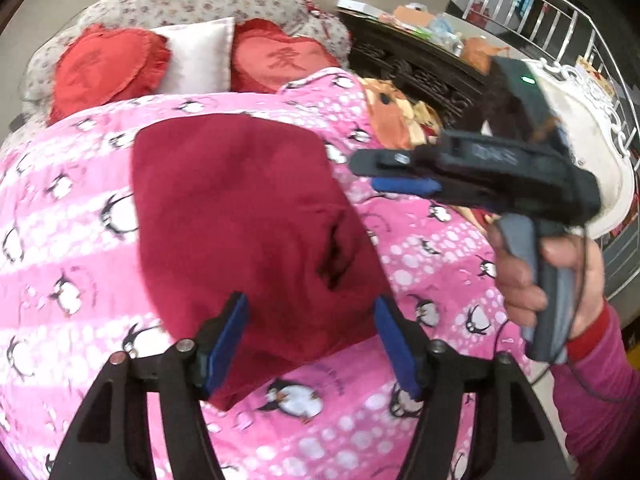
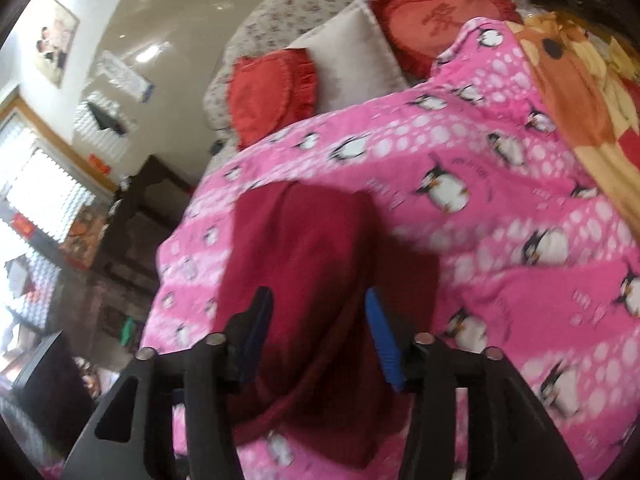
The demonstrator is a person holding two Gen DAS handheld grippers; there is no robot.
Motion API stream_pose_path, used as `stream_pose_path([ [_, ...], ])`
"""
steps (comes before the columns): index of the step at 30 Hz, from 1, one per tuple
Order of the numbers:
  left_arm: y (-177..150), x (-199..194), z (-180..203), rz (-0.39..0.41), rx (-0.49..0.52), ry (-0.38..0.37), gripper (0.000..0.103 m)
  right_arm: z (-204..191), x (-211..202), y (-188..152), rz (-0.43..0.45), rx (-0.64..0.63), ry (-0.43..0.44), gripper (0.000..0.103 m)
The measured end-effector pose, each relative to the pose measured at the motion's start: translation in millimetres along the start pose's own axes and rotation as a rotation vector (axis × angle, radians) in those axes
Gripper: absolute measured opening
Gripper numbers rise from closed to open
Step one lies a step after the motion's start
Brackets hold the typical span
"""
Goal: Fold small clothes
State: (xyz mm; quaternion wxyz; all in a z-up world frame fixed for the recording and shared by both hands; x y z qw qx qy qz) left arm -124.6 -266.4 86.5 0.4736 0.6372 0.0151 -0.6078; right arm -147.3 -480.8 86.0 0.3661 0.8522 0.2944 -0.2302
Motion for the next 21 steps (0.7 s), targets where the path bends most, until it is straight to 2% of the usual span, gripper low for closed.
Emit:
stream_pose_path([
  [4,-5,0,-7,-0.013,-0.025,0.001,0.070,-30,3,-17,-0.019,-0.056,0.018,0.026],
  [8,-8,-6,2,-0.005,-0.003,-0.015,0.070,-50,9,-24,-0.012,-0.108,-0.041,0.027],
  [11,-7,-15,4,0.016,0.009,-0.020,0.070,-45,22,-34,-0.066,-0.090,-0.111,0.027],
  [15,-9,-22,-4,0.028,0.006,0.014,0.070,-32,26,-39,-0.058,-0.053,-0.158,0.032],
  [18,-11,-20,-13,0.023,0.001,0.052,0.070,-25,26,-39,-0.037,0.015,-0.119,0.038],
  [21,-13,-13,-20,0.006,-0.017,0.072,0.070,-22,36,-39,-0.056,0.078,-0.082,0.042],
])
Point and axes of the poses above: each gripper's, at about its wrist camera, not at the fingertips, and x roughly the way its jaws point, z to its right, y to its top, the point moved 4 cm from there along x, roughly the way its jaws point, and after that the axes turned 5 degrees about y, right-handed, at the moved point
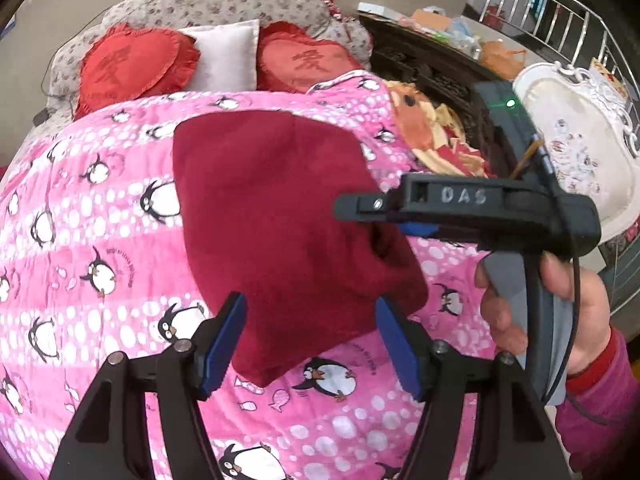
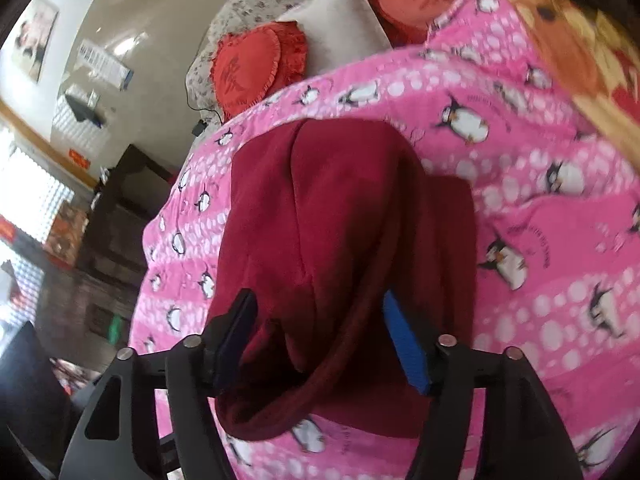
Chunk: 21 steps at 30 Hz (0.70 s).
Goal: Fold small clothes
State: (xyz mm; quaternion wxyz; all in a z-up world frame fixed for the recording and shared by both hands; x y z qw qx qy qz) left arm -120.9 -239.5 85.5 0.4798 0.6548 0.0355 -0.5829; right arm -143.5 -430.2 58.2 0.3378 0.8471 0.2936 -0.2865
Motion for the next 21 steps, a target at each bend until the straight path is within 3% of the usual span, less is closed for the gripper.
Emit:
stream_pose_path([
  [2,-2,3,-2,-0.006,-0.001,0.010,0.070,3,16,-4,-0.058,0.026,0.009,0.042],
  [3,-3,3,-2,-0.005,0.004,0.017,0.070,5,20,-7,-0.077,0.038,0.012,0.032],
  [4,-3,4,-3,-0.003,0.008,0.023,0.070,7,21,-7,-0.078,0.047,0.026,0.012],
  [7,-3,10,-7,-0.004,0.011,0.044,0.071,9,8,-9,-0.034,0.004,0.037,0.000],
  [12,-6,33,-18,-0.038,-0.035,0.063,0.071,18,-10,-16,-0.011,-0.107,-0.074,0.000],
  [17,-15,52,-19,-0.067,-0.040,0.073,0.074,26,-2,-35,-0.007,-0.173,-0.182,0.000],
  [21,-16,51,-21,-0.054,-0.046,0.082,0.075,35,-13,-38,0.026,-0.106,-0.159,0.000],
])
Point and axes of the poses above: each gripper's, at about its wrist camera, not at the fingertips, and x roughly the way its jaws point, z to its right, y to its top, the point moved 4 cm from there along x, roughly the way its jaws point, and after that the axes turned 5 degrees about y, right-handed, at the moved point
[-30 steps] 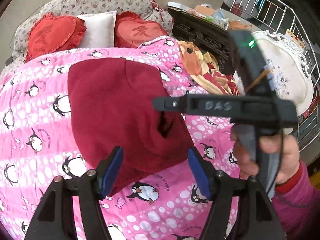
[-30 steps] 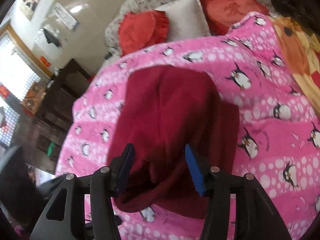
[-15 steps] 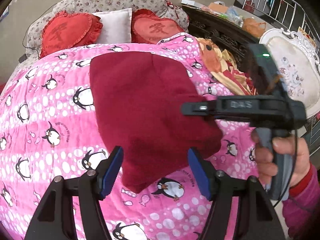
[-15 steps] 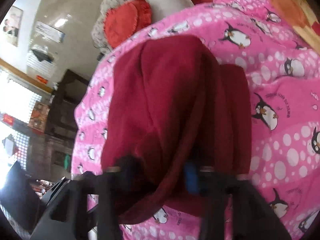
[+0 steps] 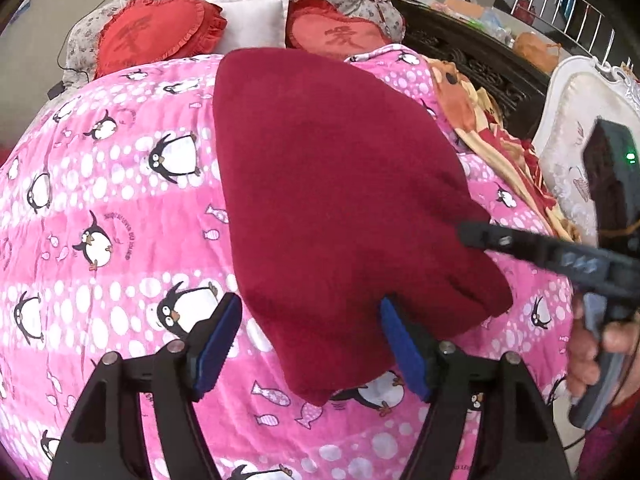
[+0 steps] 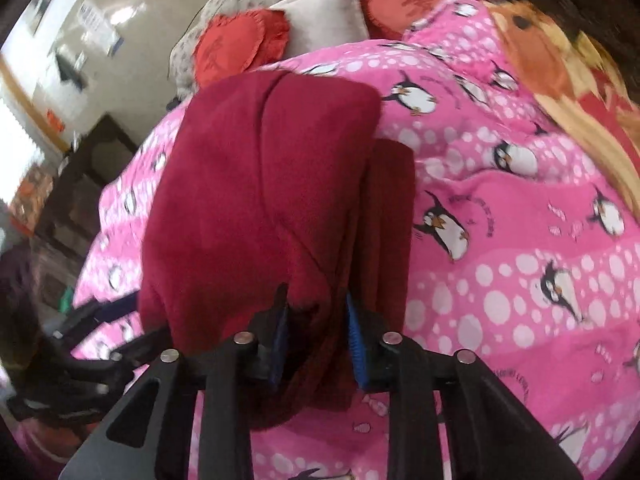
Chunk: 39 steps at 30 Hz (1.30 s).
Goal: Fold small clothes
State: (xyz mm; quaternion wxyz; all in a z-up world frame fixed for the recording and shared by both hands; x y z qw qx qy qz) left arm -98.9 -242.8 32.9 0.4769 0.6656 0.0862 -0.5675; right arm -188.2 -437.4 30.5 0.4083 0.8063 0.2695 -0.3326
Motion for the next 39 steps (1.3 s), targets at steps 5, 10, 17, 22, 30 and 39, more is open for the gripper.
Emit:
stream_pose_path([
  [5,4,-9,-2,0.033,-0.009,0.029,0.075,-12,-35,7,0.083,0.007,0.010,0.001],
  [10,5,-4,-1,0.019,-0.011,0.041,0.075,-48,-51,16,0.153,-0.124,0.047,0.001],
  [17,5,2,3,0.015,-0.005,0.043,0.082,-44,-5,-2,0.037,-0.203,-0.054,0.000],
  [22,3,4,4,0.017,-0.013,0.050,0.083,-34,3,-13,0.005,-0.221,-0.088,0.000],
  [30,11,-5,-6,0.041,-0.028,0.047,0.083,-37,-20,-6,0.091,-0.155,-0.015,0.015],
  [39,41,18,-48,0.030,-0.221,-0.127,0.095,6,0,30,0.133,-0.005,0.033,0.057],
])
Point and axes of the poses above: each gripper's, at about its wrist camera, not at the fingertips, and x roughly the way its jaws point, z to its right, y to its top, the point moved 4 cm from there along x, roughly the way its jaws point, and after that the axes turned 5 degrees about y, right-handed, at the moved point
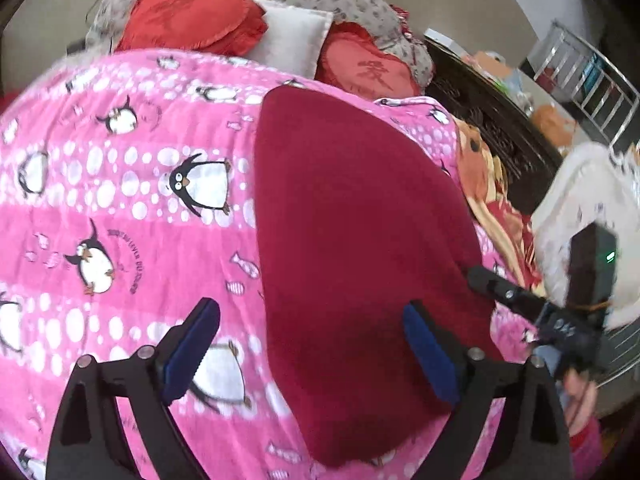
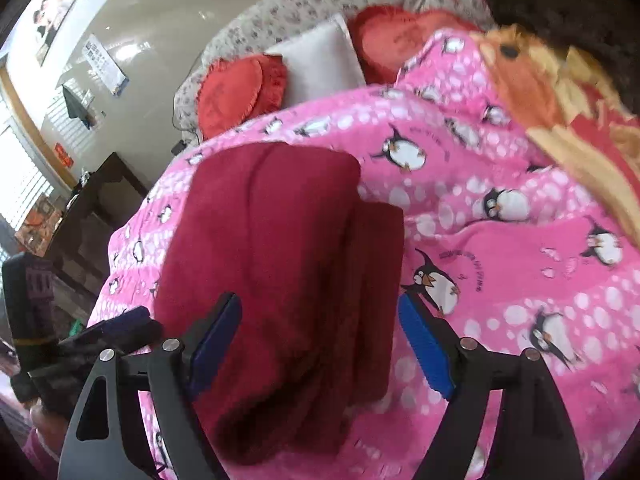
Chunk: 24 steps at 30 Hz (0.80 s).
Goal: Fold small clothes
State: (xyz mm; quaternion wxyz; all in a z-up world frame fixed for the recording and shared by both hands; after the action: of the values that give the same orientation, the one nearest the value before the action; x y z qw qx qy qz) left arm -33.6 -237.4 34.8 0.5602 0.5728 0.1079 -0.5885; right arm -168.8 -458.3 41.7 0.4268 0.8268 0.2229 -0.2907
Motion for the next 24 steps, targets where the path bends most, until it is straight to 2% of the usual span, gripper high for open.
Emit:
stream_pose_path([
  [6,10,35,-2,-0.065,-0.024,-0.090,0.095,38,41,9,-0.038,0.116,0.112,0.073],
  [12,6,59,17,-0.098,-0.008,-0.140,0.097,40,54,9,-0.034,0.141,0.219,0.074],
  [13,6,61,21,-0.097,0.007,-0.141,0.096,39,55,9,-0.037,0.147,0.227,0.074],
  [14,7,61,25,-0.096,0.026,-0.141,0.090,38,56,10,-0.044,0.149,0.236,0.073],
  [15,7,59,30,-0.093,0.043,-0.137,0.087,37,57,10,-0.048,0.145,0.242,0.066],
  [16,8,56,33,-0.088,0.058,-0.125,0.082,35,56,10,-0.052,0.141,0.248,0.048],
  [17,9,51,37,-0.084,0.071,-0.125,0.074,31,54,11,-0.053,0.136,0.262,0.043],
  [19,10,41,40,-0.079,0.091,-0.125,0.064,24,47,13,-0.044,0.114,0.243,0.022],
  [20,11,34,40,-0.078,0.097,-0.128,0.056,19,41,14,-0.040,0.098,0.226,0.017],
  [21,10,27,41,-0.077,0.100,-0.131,0.054,15,36,14,-0.037,0.092,0.227,0.013],
  [24,4,-3,42,-0.067,0.123,-0.123,0.053,-2,17,14,-0.027,0.083,0.252,0.011],
])
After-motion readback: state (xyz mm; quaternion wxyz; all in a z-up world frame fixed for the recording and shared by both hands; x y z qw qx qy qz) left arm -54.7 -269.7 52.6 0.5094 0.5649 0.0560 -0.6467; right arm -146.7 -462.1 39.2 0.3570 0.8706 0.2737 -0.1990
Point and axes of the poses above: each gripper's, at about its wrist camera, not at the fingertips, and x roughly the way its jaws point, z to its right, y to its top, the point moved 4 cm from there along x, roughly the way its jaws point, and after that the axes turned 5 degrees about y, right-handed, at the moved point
